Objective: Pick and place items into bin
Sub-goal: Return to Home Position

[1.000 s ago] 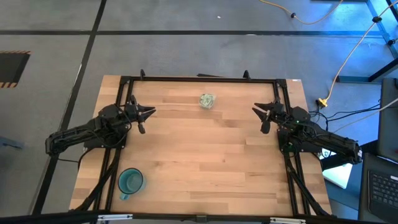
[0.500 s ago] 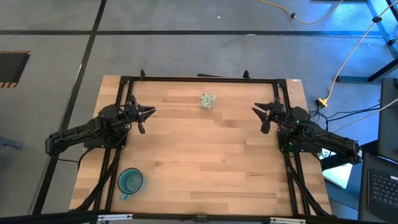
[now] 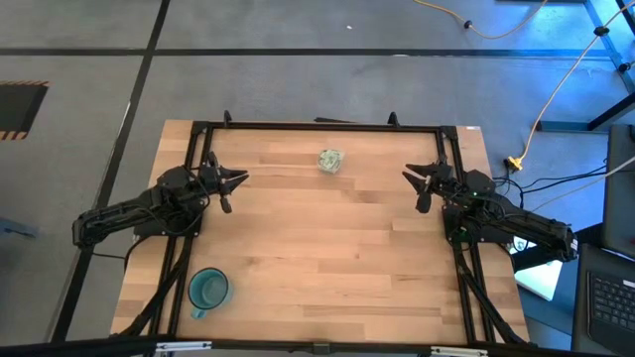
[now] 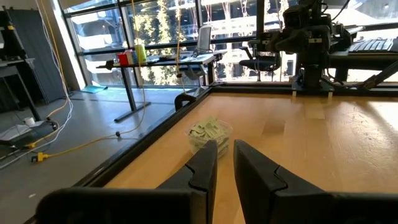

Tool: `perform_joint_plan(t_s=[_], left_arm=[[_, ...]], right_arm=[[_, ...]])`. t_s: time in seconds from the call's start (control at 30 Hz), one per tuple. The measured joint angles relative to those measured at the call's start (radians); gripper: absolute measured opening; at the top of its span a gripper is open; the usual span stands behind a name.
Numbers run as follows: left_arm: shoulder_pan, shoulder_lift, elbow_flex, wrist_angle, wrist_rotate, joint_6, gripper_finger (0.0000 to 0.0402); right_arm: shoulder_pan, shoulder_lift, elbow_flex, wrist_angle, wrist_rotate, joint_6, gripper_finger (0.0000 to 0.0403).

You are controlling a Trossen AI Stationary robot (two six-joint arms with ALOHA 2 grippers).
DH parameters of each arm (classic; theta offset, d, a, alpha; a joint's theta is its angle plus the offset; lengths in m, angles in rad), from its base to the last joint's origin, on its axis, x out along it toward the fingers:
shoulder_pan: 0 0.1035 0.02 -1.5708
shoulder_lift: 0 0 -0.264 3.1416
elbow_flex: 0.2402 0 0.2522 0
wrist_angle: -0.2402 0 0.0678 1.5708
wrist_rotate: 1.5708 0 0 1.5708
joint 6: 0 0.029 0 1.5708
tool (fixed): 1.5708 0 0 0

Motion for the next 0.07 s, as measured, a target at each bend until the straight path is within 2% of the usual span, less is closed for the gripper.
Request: perform_joint_plan(t_s=[0.07], left_arm=[[0.0,0.0,0.0,0.0,0.0,0.0,0.0047]], right_arm=[[0.0,0.0,0.0,0.0,0.0,0.0,0.0132]])
